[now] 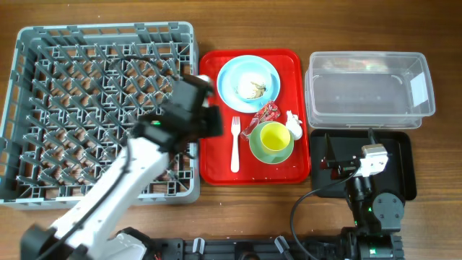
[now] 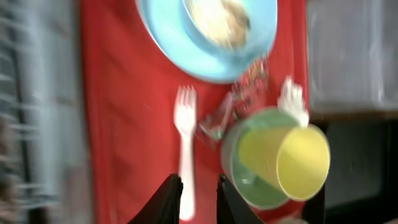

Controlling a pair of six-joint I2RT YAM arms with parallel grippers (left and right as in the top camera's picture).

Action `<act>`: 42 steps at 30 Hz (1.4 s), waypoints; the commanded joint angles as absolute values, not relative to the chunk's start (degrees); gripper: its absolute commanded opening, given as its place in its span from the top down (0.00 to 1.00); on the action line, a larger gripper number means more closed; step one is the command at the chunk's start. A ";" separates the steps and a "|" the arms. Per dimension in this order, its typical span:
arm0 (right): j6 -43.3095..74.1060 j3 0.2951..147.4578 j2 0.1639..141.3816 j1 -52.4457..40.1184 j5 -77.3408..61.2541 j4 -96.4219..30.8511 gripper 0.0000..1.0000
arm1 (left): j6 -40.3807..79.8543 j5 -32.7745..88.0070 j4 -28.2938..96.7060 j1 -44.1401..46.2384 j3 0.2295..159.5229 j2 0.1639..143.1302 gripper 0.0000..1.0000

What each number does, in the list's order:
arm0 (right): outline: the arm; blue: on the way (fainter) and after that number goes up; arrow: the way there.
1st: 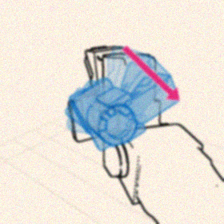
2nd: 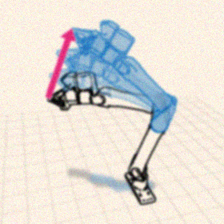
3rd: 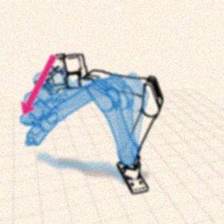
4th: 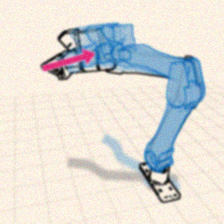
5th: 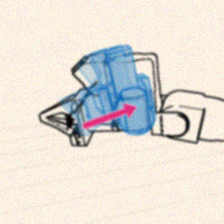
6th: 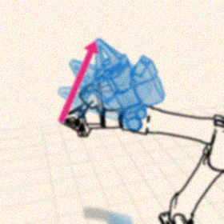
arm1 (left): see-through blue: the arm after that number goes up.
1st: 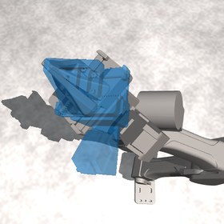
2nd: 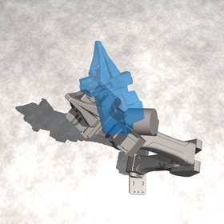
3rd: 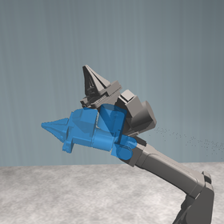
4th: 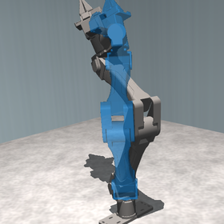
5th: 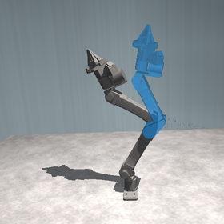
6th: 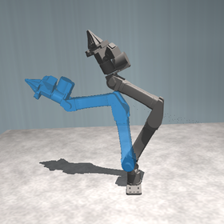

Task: Sort waste into correct bins and load items into the dishwasher rack
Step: 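Reach the left gripper to the white fork and grasp it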

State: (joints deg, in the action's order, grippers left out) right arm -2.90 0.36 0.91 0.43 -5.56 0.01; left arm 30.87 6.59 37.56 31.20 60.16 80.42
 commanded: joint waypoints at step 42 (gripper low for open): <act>-3.01 0.30 0.64 0.67 -5.89 0.32 0.00 | 42.65 -13.13 34.17 44.36 61.01 103.59 0.96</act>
